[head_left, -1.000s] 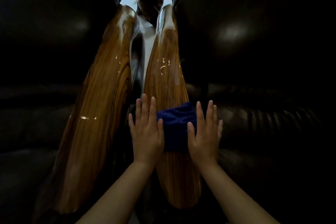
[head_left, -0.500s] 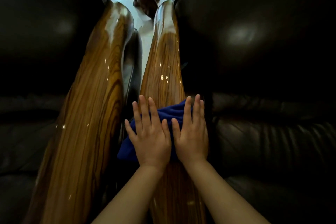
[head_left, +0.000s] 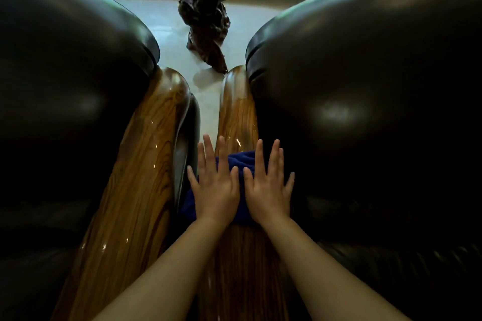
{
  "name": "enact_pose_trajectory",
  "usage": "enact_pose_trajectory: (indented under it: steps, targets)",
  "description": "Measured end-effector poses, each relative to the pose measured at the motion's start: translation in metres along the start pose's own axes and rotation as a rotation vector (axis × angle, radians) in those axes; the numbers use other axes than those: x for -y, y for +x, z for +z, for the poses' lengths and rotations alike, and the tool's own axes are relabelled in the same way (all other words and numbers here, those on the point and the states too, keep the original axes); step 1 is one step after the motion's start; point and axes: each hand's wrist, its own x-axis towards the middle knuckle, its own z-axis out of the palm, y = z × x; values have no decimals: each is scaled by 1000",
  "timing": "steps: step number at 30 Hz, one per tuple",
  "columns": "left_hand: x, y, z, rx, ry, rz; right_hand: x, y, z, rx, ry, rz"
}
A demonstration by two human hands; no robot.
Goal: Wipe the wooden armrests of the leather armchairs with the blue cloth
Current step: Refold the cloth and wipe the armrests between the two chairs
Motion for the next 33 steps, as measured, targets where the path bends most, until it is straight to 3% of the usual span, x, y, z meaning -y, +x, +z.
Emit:
enact_pose_trajectory:
  steps: [3,6,8,16,24,28,33]
  targets:
    - [23,-20,-22,89,-82,168,-18,-24,-16,-53,66,-93]
    - [40,-39,-28,296,-13,288,-34,-45,-15,133,130,-213]
    - [41,-38,-24,383,61,278,-34,-41,-10,254,130,-200]
    - [31,22,-21,396,-85,165,-29,21,-9,331,203,-253]
    - [17,99,-30,524,73,173,-23,90,-34,231,-13,-310]
    - [8,126,-32,545,123,172,-17,114,-36,307,17,-297]
    - [6,139,-31,538,-67,93,-12,131,-32,362,111,-247]
